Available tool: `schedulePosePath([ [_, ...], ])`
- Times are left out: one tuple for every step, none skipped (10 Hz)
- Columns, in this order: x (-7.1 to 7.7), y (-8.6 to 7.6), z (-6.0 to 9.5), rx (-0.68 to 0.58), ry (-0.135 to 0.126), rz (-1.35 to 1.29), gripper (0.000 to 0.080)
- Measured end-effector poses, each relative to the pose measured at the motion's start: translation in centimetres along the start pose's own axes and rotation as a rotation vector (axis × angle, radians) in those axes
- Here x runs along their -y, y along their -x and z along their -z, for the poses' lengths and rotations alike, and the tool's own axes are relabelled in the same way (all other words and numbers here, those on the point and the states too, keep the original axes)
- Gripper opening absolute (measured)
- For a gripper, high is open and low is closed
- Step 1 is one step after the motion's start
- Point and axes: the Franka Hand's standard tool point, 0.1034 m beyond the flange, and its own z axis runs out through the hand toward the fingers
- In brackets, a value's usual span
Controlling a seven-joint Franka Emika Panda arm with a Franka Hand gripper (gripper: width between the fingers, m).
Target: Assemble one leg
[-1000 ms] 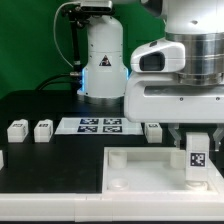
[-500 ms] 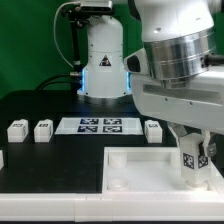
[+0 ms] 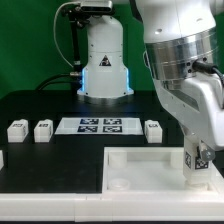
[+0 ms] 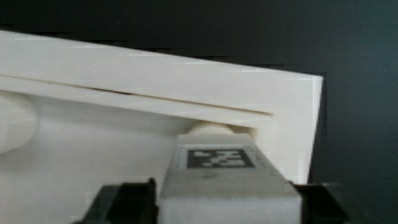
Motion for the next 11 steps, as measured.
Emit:
schedulePosePath([
  [-0.1, 0.0, -0.1, -0.002, 0.004, 0.064, 0.0512],
  [-0.4, 0.2, -0.6, -0.004, 0.015, 0.154, 0.062],
  [-0.6, 0.3, -0.6, -0.019, 0.044, 0.346, 0.064],
  [-0.5, 0.6, -0.4, -0.037, 0.065, 0.499, 0.064],
  [-0.4, 0.4, -0.4, -0.037, 0.061, 0.579, 0.0648],
  [-0.5, 0.2, -0.4, -0.035, 0.065, 0.689, 0.0648],
  [-0.5, 0.2, -0.4, -0.032, 0.069, 0.828, 0.0649],
  [0.0, 0.1, -0.3, -0.073, 0.071, 1.023, 0.0649],
  [0.7, -0.1, -0.2, -0.115, 0.04, 1.217, 0.0649],
  [0.7, -0.5, -0.3, -0.122, 0.044, 1.359, 0.0649],
  [0.7, -0.8, -0.3, -0.12, 0.043, 1.376, 0.0649],
])
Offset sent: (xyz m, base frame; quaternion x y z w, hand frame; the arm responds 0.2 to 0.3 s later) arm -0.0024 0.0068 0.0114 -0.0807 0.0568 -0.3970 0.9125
